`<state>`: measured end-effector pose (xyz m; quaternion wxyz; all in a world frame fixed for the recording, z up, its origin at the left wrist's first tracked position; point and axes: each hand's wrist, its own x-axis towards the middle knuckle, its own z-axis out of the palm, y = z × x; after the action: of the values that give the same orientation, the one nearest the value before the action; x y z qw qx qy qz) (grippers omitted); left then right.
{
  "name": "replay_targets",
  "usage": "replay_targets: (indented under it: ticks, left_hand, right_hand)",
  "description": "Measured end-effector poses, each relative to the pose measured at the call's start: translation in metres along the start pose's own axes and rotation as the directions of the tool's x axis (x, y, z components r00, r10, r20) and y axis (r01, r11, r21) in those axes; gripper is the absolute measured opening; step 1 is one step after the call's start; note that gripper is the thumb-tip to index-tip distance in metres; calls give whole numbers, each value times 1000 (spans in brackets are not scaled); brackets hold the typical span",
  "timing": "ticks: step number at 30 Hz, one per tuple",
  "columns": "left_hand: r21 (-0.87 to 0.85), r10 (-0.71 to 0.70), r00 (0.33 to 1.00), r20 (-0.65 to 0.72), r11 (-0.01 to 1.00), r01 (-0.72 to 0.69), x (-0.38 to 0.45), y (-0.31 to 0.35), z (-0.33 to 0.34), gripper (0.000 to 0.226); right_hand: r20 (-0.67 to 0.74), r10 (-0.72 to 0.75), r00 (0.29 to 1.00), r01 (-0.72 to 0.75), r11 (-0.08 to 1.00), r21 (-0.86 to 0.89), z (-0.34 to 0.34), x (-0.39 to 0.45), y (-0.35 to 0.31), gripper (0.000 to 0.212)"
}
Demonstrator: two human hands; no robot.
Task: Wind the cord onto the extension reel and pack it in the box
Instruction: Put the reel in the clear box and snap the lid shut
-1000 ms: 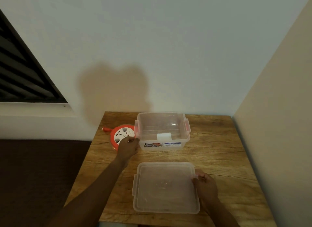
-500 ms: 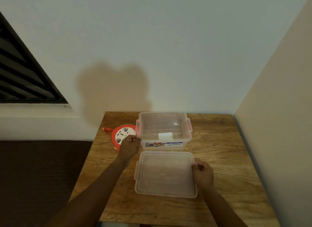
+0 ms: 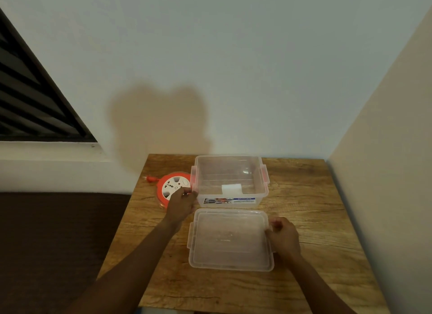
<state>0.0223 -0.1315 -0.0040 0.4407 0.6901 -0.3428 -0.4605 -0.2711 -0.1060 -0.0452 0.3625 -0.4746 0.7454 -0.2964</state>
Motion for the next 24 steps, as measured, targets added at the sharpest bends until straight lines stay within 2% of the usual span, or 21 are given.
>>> replay_targets:
  ticks: [4, 9, 12, 14, 16, 18, 21, 24]
  left_hand:
    - [6, 7, 1000, -7, 1000, -7, 1, 1, 2, 6]
    - [3, -7, 1000, 11, 1000, 7, 1, 4, 1, 14]
    - [-16, -13, 1000, 25, 1000, 13, -1, 1, -1, 8]
    - [-24, -10, 1000, 21, 1000, 11, -2, -3, -1, 6]
    - [-44, -19, 1000, 3, 999, 20, -3, -7, 0, 6]
    - [-62, -27, 999, -30, 998, 25, -2, -9, -4, 10]
    - [25, 51, 986, -161, 999, -48, 8, -10, -19, 21]
    - [188, 171, 952, -253, 974, -125, 30, -2, -43, 20]
  right_hand:
    - [81, -113, 990, 122, 986, -116, -6, 2, 6, 15]
    - [44, -139, 989, 143, 985, -100, -3, -3, 9, 10]
    - [43, -122, 992, 126, 988, -85, -2, -5, 10, 9]
    - [25, -128, 991, 130, 981, -141, -2, -6, 10, 11]
    - [-3, -193, 981, 187, 951, -245, 1, -11, 9, 20]
    - [6, -293, 956, 284, 922, -262, 9, -20, 2, 21]
    - [193, -274, 942, 306, 939, -159, 29, -37, -24, 20]
    - [446, -331, 832, 398, 915, -63, 59, -46, -54, 17]
